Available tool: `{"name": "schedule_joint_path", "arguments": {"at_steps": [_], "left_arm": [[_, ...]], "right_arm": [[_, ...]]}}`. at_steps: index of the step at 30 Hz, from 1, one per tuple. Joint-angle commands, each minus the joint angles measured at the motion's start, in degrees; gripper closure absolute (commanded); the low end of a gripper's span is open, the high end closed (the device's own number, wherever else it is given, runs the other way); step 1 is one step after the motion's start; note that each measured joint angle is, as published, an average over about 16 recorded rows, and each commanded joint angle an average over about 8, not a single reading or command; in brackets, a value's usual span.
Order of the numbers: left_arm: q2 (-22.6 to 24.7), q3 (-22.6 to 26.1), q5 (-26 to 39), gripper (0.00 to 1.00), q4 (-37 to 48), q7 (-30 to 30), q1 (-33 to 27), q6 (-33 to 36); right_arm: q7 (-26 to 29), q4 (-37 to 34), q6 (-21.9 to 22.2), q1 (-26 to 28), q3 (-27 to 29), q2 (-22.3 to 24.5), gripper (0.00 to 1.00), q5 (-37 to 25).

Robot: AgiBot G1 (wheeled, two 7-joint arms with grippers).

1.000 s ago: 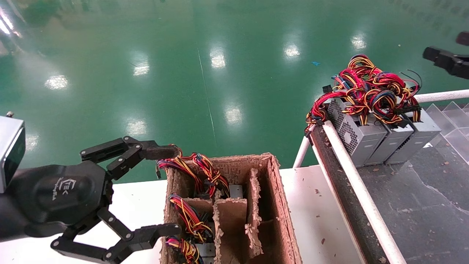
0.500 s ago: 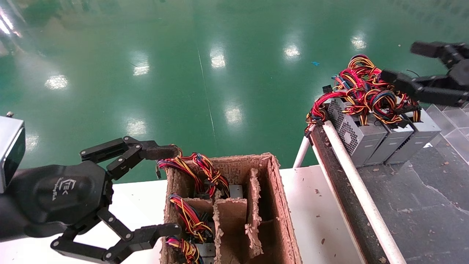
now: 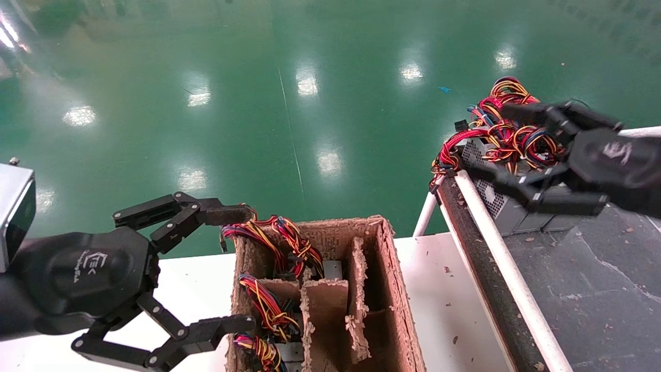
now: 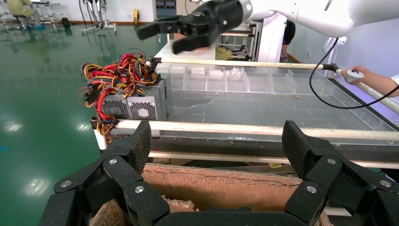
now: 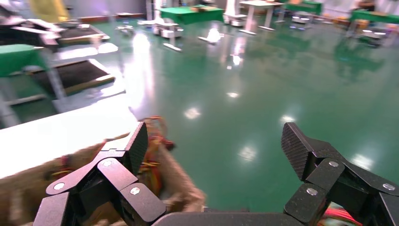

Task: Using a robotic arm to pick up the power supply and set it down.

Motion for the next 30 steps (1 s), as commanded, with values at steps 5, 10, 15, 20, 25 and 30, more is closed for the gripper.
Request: {"name": "schedule_joint_path", "arguments": {"at_steps": [5,10,15,20,25,30], "left_arm": [[0.0,0.0,0.0,0.0,0.0,0.0,0.0,0.0],[0.0,0.01,0.0,0.0,0.0,0.0,0.0,0.0],[0.0,0.01,-0.01,0.0,0.0,0.0,0.0,0.0],[-0.01,0.0,-0.02,0.0,0.01,0.01,0.01,-0.01],[-0.01,0.0,-0.02,0.0,0.02,0.01,0.01,-0.02],[-0.01,0.0,-0.02,0.0,0.02,0.01,0.01,-0.02]], "right_arm": [[1.92,7.57,-1.28,-4.4,0.14,0.21,0.0,2.75],[3.52,13.84,-2.34,-8.06,0.26,0.38,0.0,5.02],[4.94,19.42,-3.28,-11.29,0.36,0.53,0.0,7.04],[5.68,22.91,-3.88,-13.32,0.42,0.63,0.0,8.3],[5.73,23.28,-3.96,-13.56,0.45,0.66,0.0,8.56],[5.61,22.53,-3.82,-13.11,0.44,0.66,0.0,8.31]]}}
